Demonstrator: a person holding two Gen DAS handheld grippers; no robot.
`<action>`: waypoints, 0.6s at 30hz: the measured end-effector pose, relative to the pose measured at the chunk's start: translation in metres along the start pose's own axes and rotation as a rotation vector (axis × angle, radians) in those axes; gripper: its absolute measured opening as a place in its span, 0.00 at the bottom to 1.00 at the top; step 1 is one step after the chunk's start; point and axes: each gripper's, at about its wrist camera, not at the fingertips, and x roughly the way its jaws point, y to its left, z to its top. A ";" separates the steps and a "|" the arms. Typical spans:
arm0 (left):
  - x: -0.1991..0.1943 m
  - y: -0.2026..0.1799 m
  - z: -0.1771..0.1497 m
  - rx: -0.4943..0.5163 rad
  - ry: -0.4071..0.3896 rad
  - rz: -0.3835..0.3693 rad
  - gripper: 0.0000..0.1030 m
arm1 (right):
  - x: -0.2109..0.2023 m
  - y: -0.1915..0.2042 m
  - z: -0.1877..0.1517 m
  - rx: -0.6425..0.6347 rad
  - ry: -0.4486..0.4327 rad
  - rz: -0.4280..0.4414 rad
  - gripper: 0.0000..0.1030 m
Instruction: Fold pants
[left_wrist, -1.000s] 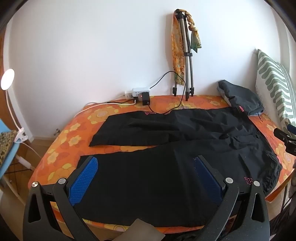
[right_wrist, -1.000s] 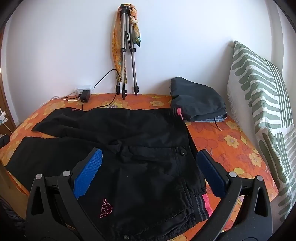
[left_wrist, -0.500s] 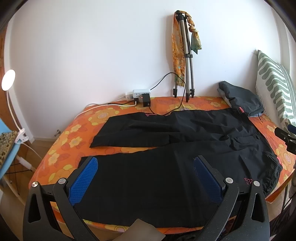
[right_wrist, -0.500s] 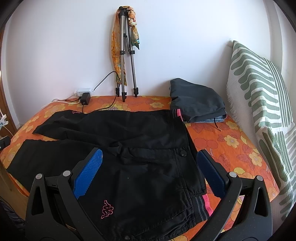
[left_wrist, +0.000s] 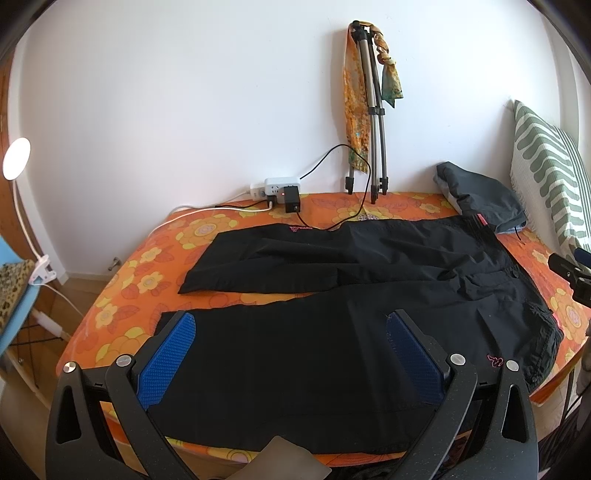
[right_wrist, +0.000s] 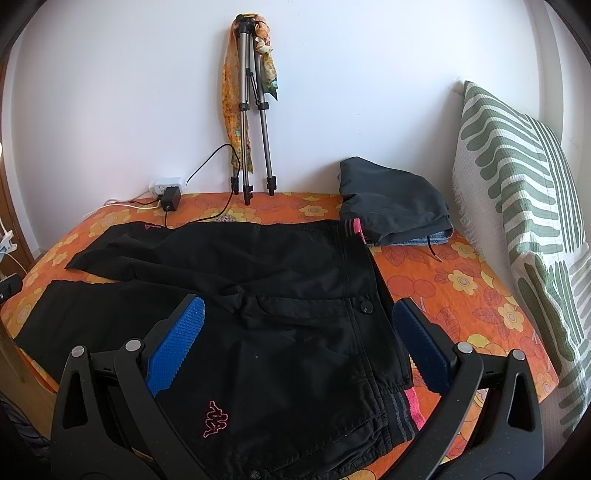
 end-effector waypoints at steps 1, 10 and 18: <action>0.000 0.000 0.000 0.000 0.000 0.000 1.00 | 0.000 0.000 0.000 0.001 0.001 0.001 1.00; 0.000 0.000 0.000 -0.001 -0.001 0.000 1.00 | 0.000 0.000 0.001 0.003 0.002 0.000 1.00; 0.000 -0.001 0.000 -0.002 -0.002 0.001 1.00 | 0.000 0.000 0.001 0.005 0.000 0.001 1.00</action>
